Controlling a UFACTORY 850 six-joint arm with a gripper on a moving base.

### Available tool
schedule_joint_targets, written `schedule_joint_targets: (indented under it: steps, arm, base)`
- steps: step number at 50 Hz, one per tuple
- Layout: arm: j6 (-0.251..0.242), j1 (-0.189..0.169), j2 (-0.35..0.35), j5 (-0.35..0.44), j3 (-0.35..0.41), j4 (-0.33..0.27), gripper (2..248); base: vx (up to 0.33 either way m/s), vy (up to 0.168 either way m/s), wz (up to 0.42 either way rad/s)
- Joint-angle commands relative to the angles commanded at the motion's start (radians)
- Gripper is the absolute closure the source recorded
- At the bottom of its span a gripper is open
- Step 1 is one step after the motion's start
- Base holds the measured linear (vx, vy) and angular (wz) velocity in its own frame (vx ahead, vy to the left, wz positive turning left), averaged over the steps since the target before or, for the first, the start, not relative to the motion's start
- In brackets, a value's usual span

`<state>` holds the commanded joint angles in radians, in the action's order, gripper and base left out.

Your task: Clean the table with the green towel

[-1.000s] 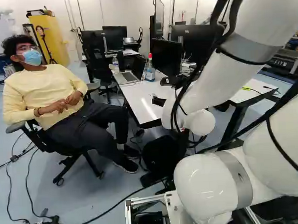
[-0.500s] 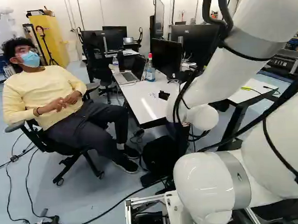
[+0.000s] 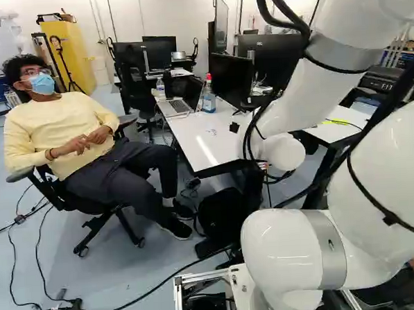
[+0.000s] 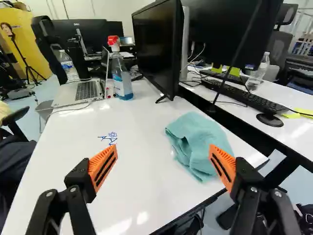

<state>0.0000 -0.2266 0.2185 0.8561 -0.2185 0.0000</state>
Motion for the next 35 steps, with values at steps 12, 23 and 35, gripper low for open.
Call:
schedule_joint_targets:
  steps: [12, 23, 35]
  arm:
    - [0.0, -0.041, -0.047, -0.013, -0.042, 0.0, 3]
    - [0.0, -0.076, -0.091, -0.03, -0.083, 0.0, 3]
    - [0.0, -0.109, -0.149, -0.035, -0.138, 0.0, 3]
  base:
    - [0.0, 0.0, 0.0]
    - [0.0, 0.0, 0.0]
    - [0.0, 0.0, 0.0]
